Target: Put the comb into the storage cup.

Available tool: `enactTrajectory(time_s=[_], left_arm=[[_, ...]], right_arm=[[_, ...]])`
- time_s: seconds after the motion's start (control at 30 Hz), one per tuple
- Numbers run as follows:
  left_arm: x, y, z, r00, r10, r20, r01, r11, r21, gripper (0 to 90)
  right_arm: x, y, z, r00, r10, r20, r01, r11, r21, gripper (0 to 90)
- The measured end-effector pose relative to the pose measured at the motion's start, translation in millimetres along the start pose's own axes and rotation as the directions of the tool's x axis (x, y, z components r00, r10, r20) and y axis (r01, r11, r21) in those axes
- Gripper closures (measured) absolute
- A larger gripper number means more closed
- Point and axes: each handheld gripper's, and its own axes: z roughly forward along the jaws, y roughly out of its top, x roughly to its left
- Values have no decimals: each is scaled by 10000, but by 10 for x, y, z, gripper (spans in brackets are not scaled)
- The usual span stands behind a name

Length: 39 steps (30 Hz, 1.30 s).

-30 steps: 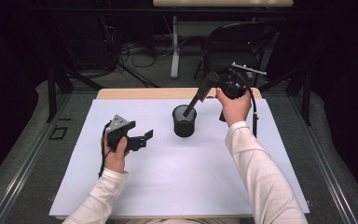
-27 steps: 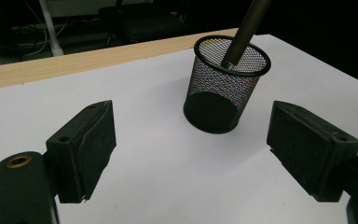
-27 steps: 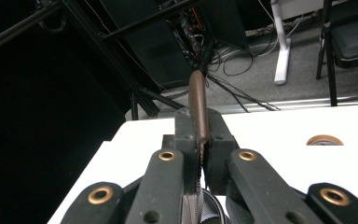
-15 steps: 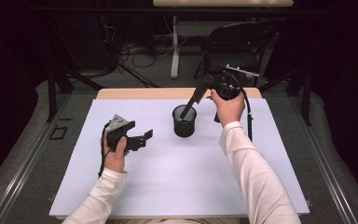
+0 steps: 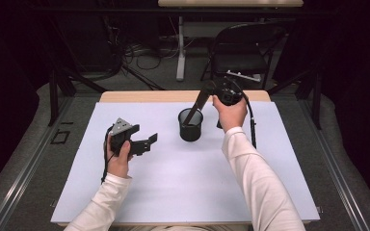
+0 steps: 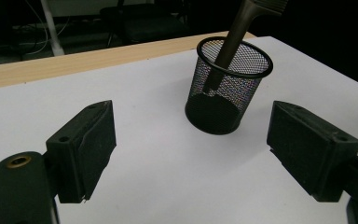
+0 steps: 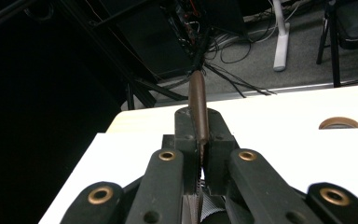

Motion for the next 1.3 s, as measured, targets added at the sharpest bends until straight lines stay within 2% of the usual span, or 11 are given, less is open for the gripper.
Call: enactTrajectory(time_s=[1.3], left_arm=[[6,1,-1,10000,2,-25,-2,10000,2,158]], right_arm=[[-76,-170,146,9998,135,133,-140,9992,371,868]])
